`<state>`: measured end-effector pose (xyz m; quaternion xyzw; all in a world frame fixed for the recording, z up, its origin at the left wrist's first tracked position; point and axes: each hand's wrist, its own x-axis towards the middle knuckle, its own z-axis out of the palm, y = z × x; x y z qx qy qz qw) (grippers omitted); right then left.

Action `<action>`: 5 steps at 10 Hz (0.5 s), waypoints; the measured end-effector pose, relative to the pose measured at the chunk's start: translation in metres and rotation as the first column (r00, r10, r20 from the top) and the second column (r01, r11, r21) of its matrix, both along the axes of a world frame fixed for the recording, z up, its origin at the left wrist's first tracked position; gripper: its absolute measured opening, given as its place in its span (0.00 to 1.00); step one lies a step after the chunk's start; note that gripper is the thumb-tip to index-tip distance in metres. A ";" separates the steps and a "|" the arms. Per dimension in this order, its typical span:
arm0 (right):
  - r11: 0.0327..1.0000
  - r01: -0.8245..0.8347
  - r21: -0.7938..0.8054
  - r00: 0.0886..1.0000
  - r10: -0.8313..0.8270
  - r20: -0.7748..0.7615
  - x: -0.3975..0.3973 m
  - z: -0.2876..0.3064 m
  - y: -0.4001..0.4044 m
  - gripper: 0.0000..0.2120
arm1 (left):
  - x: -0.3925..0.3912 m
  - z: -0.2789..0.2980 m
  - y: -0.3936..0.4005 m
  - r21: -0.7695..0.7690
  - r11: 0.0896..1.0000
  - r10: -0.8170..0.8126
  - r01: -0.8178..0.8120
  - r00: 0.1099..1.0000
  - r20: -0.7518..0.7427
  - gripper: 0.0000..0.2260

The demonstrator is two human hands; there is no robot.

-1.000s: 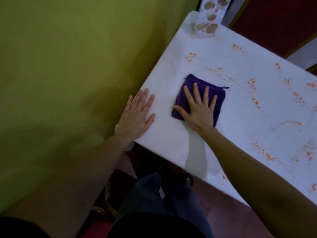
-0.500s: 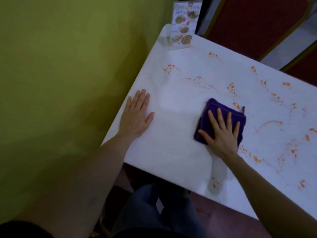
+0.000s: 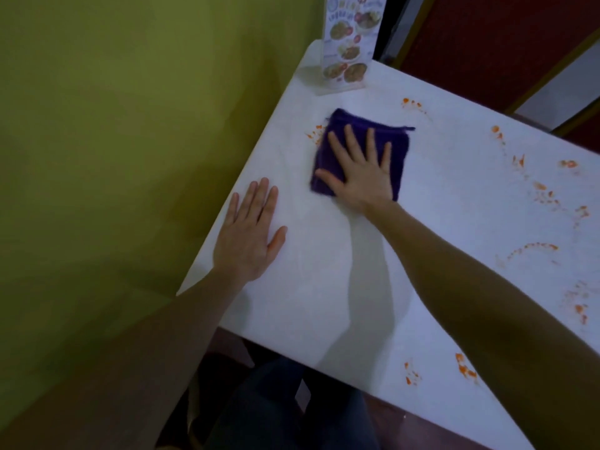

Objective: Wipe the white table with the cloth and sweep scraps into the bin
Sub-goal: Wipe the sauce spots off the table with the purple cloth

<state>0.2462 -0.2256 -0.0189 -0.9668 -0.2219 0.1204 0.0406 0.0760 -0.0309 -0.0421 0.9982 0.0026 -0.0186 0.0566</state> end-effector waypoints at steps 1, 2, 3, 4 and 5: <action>0.984 -0.179 -0.017 0.983 0.179 0.030 -0.045 -0.004 -0.010 0.36 | 0.000 0.000 -0.001 -0.007 1.000 0.002 -0.002 1.000 0.005 0.31; 0.980 -0.196 -0.024 0.979 0.197 0.054 -0.078 -0.007 -0.054 0.33 | 0.001 0.002 -0.002 0.000 1.000 0.008 -0.008 1.000 -0.004 0.31; 0.996 -0.085 -0.032 0.994 0.087 0.062 -0.076 -0.004 -0.100 0.33 | 0.001 0.001 -0.002 -0.006 1.000 0.015 -0.015 1.000 -0.005 0.31; 0.996 0.087 -0.011 0.996 -0.086 0.028 -0.035 0.003 -0.105 0.34 | 0.002 0.001 -0.002 -0.003 1.000 0.016 -0.016 1.000 -0.008 0.31; 0.977 0.213 0.019 0.977 -0.214 0.009 0.015 0.003 -0.063 0.33 | 0.001 0.001 -0.002 0.011 1.000 0.021 -0.021 1.000 -0.010 0.31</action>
